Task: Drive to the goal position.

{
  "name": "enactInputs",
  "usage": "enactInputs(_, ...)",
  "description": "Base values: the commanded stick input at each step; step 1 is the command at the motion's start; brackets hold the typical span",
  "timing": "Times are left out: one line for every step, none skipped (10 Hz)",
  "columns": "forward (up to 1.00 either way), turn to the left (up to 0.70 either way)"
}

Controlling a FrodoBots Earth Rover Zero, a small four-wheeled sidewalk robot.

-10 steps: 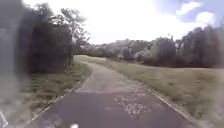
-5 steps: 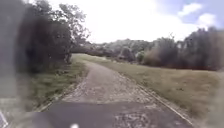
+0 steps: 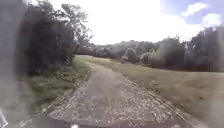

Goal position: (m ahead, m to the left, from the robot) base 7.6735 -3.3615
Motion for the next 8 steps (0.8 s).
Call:
enactInputs(1.0,0.36)
enactInputs(1.0,0.4)
enactInputs(1.0,0.4)
enactInputs(1.0,0.4)
enactInputs(1.0,0.4)
enactInputs(1.0,0.38)
enactInputs(1.0,0.21)
enactInputs(1.0,0.04)
